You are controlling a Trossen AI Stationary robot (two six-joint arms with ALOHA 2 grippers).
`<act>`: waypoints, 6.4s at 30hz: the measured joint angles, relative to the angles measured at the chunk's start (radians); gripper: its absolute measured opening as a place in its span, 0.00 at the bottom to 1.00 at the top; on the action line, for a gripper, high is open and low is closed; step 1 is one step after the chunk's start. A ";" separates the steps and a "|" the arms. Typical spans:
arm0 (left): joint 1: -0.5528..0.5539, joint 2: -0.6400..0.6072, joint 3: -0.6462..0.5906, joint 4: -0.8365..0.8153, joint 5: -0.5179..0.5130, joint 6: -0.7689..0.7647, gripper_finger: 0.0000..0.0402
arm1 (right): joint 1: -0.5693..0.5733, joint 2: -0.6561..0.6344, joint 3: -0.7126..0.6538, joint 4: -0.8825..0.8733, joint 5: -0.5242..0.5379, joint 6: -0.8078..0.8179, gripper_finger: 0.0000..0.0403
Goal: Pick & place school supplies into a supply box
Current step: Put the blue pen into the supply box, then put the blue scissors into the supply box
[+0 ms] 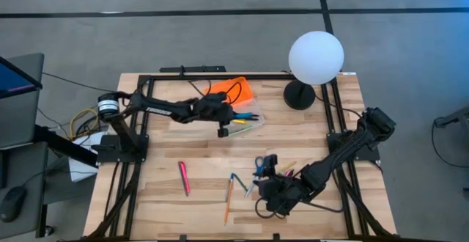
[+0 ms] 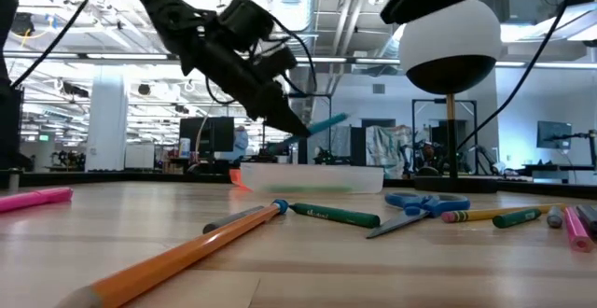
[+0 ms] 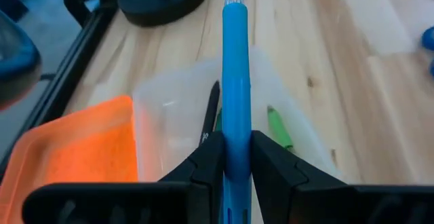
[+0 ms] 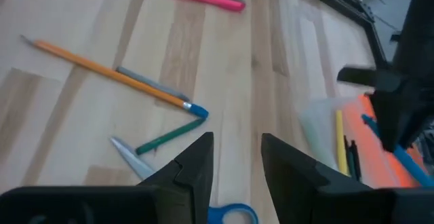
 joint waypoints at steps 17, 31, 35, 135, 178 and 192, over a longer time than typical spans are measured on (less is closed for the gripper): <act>0.011 0.040 0.053 -0.069 -0.004 0.033 0.22 | -0.001 0.000 0.001 -0.039 0.018 0.012 0.29; -0.004 -0.026 0.053 -0.131 0.040 0.048 0.34 | -0.024 0.000 0.001 -0.112 0.016 0.133 0.29; -0.055 -0.138 0.053 -0.283 0.102 0.069 0.34 | -0.056 0.014 0.001 -0.202 0.000 0.194 0.29; -0.342 -0.502 -0.075 -0.784 0.033 -0.101 0.34 | -0.385 0.085 -0.264 -0.052 -0.606 -0.121 0.29; -0.342 -0.501 -0.075 -0.788 0.033 -0.101 0.34 | -0.373 0.051 -0.249 -0.098 -0.594 -0.178 0.18; -0.342 -0.501 -0.075 -0.797 0.033 -0.101 0.34 | -0.359 -0.085 -0.238 -0.134 -0.409 -0.288 0.18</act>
